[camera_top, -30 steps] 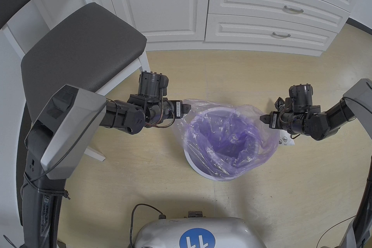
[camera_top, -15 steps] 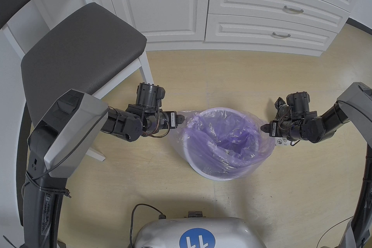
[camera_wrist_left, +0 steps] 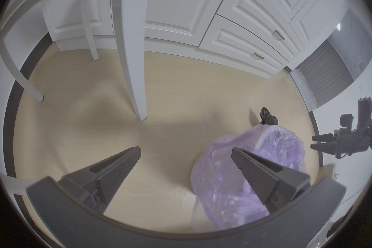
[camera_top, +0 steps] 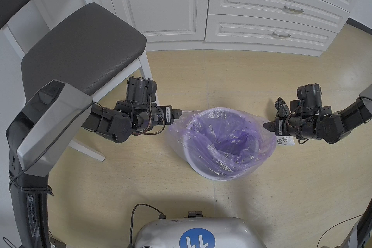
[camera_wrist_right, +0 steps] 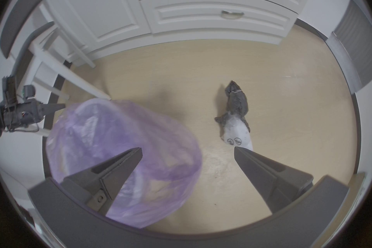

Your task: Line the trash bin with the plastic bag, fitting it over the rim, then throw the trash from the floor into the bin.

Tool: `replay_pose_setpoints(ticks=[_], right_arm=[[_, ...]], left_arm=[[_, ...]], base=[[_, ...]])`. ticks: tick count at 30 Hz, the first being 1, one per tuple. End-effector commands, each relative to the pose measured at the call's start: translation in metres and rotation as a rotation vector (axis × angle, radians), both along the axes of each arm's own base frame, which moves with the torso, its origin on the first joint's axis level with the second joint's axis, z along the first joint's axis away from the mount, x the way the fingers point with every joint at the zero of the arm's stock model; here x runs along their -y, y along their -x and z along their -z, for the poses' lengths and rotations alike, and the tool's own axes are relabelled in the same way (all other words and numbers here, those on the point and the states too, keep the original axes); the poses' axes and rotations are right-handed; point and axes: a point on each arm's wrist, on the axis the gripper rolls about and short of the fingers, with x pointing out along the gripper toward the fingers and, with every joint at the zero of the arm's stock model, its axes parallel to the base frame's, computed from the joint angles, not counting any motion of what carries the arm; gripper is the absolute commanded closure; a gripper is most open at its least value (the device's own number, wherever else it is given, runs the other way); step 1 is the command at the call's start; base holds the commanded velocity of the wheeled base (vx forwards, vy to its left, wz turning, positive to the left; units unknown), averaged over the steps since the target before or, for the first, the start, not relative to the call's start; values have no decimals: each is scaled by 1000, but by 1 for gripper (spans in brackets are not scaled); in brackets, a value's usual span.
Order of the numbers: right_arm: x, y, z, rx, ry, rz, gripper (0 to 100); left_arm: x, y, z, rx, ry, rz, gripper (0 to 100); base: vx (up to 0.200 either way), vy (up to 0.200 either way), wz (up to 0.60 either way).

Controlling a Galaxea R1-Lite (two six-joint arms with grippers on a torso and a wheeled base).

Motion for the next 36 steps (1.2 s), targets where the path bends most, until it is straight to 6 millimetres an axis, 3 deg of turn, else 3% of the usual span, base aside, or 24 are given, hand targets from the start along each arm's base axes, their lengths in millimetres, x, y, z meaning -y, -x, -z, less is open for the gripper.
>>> replay_pose_setpoints(ticks=[1, 8, 9, 11, 12, 21, 31, 36], right_arm=[[-24, 34, -16, 23, 22, -108, 0], [-52, 43, 10, -54, 60, -195, 0], [-64, 46, 21, -84, 71, -229, 0], [-65, 46, 22, -87, 72, -234, 0], [-77, 53, 30, -111, 83, -274, 0], [-108, 89, 50, -178, 123, -411, 0], [-114, 111, 68, -248, 172, -472, 0], [-120, 104, 89, -302, 193, -469, 0]], left_arm=[[2, 19, -13, 7, -3, 24, 0], [-1, 29, 5, -52, -43, 30, 0], [-6, 32, 11, -73, -60, 28, 0], [-6, 32, 11, -75, -63, 29, 0], [-9, 38, 13, -87, -82, 38, 0], [-20, 70, 26, -146, -138, 106, 0], [-29, 87, 57, -147, -179, 138, 0], [-26, 82, 71, -139, -174, 136, 0]], base=[[0, 0, 0], [0, 0, 0], [0, 0, 0], [0, 0, 0], [0, 0, 0], [0, 0, 0], [0, 0, 0], [0, 0, 0]])
